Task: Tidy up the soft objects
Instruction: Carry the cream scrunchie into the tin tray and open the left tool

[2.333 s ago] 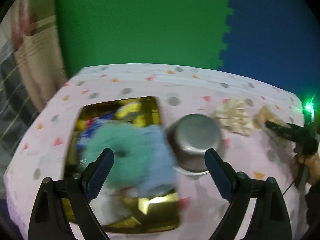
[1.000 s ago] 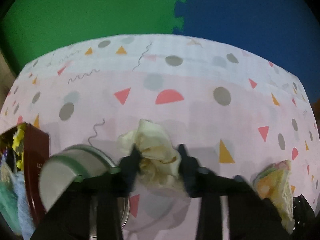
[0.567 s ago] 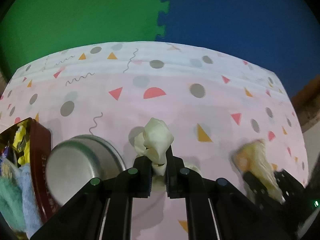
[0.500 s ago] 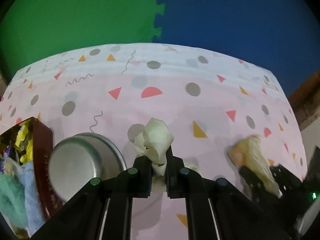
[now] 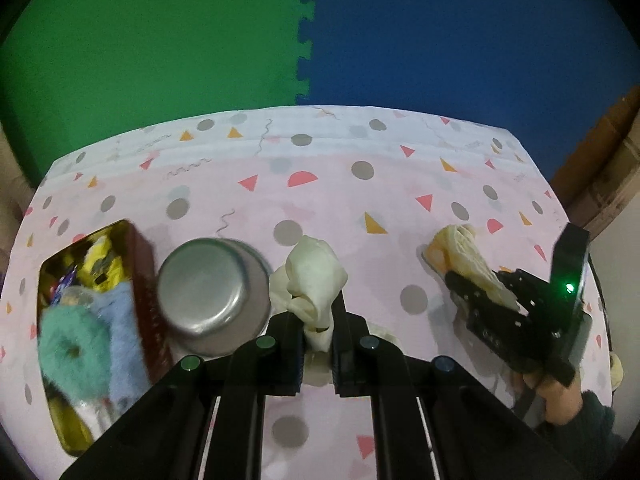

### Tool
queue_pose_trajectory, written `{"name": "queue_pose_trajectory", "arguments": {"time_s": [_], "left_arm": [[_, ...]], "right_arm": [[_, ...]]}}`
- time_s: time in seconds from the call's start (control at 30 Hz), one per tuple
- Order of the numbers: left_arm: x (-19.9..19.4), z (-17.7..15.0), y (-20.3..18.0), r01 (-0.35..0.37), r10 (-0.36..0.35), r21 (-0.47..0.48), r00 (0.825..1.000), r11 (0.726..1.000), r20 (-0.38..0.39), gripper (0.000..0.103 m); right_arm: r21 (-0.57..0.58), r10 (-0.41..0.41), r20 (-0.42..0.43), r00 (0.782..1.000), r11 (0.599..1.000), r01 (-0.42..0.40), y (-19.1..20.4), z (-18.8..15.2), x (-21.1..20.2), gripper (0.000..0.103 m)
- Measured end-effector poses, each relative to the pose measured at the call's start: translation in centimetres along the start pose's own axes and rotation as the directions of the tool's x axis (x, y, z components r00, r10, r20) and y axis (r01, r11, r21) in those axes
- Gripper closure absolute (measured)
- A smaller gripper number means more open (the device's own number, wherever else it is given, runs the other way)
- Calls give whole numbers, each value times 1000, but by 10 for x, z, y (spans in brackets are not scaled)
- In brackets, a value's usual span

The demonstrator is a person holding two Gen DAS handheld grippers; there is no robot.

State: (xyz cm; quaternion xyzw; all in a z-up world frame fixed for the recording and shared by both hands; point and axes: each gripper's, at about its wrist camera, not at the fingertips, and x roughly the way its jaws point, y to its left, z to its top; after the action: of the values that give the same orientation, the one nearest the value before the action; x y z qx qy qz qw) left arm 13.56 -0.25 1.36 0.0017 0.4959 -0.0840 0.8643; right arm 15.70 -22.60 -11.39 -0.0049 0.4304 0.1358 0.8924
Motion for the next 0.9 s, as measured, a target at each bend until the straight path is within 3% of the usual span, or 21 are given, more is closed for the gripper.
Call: {"name": "queue_pose_trajectory", "arguments": {"time_s": [0.1,0.47,0.9], "left_arm": [[-14,-7,14,7,-7,-24,1000,1000,1,94],[-59,-29,83,-79,82,-110,996,991,22,94],[-107,-53,191,-251,265,-247,964,936,22,94]], "right_arm": [[-7,-7,-1,1000,1000,7,1,0,1,70],[-13,-14,-1,1000,1000,14,2,0,1,69],[-13,-15,-2,1000,1000,15,2,0,1,69]]}}
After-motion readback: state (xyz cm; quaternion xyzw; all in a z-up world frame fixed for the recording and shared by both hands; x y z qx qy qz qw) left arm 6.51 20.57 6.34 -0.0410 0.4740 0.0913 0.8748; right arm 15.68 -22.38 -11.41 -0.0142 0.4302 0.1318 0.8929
